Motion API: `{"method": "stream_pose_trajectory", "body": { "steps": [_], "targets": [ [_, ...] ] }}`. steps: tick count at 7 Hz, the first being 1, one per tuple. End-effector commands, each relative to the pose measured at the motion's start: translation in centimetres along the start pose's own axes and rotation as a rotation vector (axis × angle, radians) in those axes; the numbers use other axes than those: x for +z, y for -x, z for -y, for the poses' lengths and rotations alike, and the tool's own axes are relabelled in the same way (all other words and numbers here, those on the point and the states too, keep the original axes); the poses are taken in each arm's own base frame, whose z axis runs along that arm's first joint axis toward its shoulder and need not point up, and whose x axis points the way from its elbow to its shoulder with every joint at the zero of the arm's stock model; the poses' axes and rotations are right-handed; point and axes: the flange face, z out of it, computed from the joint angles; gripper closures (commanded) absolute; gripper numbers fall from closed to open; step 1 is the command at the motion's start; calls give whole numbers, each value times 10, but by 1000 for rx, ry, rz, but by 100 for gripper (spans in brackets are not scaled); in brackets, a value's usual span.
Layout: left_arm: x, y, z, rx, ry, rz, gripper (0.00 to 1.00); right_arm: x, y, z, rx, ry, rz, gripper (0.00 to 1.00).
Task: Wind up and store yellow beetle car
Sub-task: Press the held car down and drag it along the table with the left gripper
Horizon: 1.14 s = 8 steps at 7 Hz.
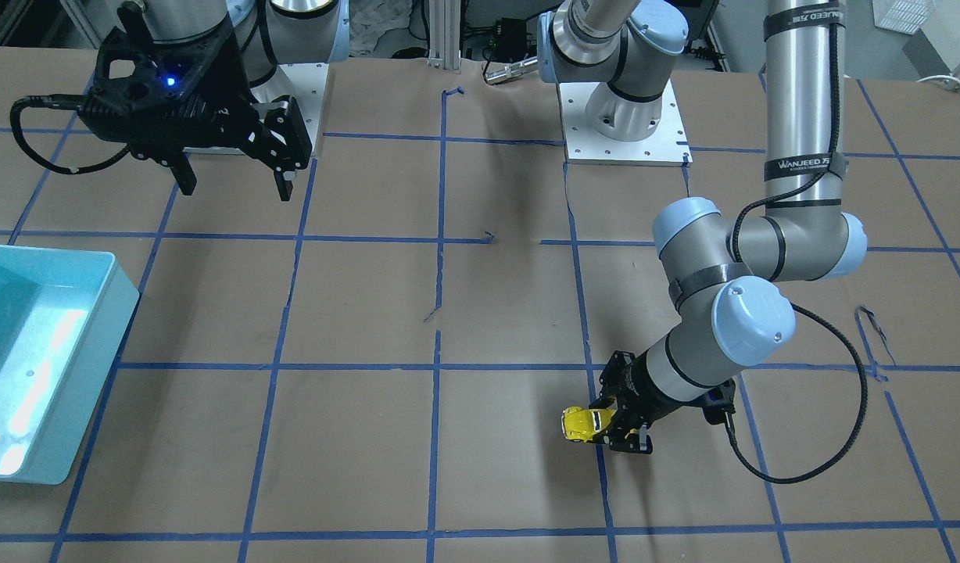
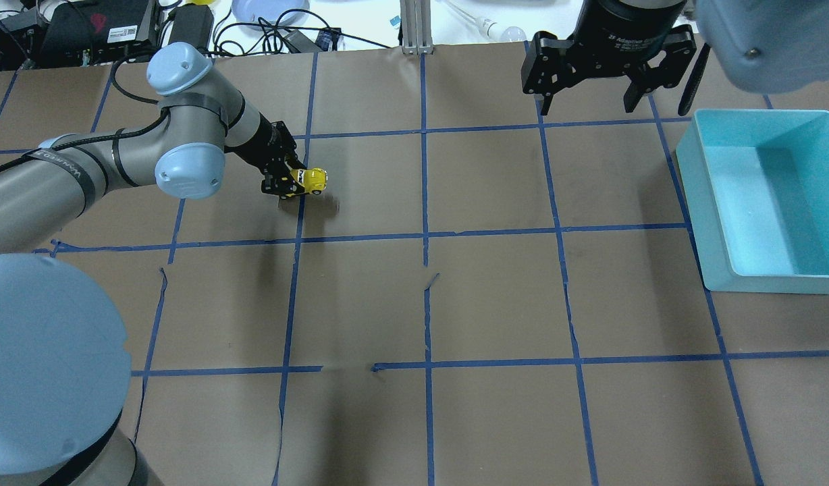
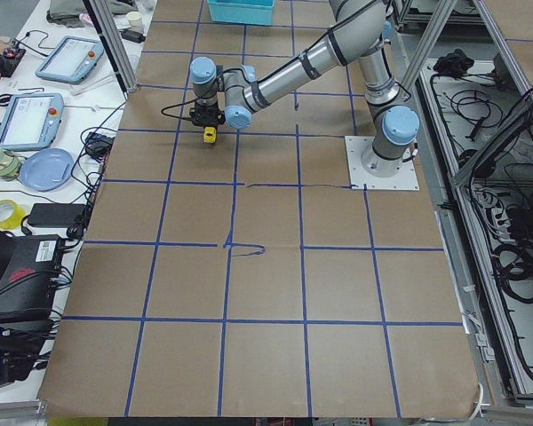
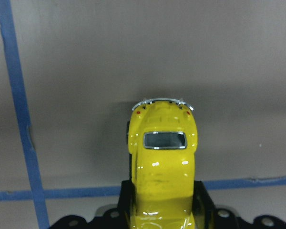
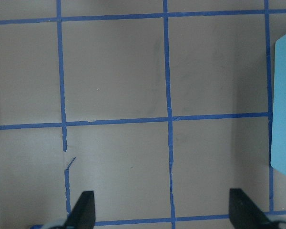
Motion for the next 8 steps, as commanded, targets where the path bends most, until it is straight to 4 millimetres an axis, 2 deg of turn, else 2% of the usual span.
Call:
{"method": "stream_pose_trajectory", "body": {
  "steps": [1, 7, 8],
  "targets": [
    [9, 1, -3, -12, 62, 15, 100, 0, 0, 0, 2, 1, 0, 0],
    [20, 0, 19, -17, -13, 63, 100, 0, 0, 0, 2, 0, -2, 0],
    [16, -3, 36, -38, -15, 59, 100, 0, 0, 0, 0, -1, -1, 0]
  ]
}}
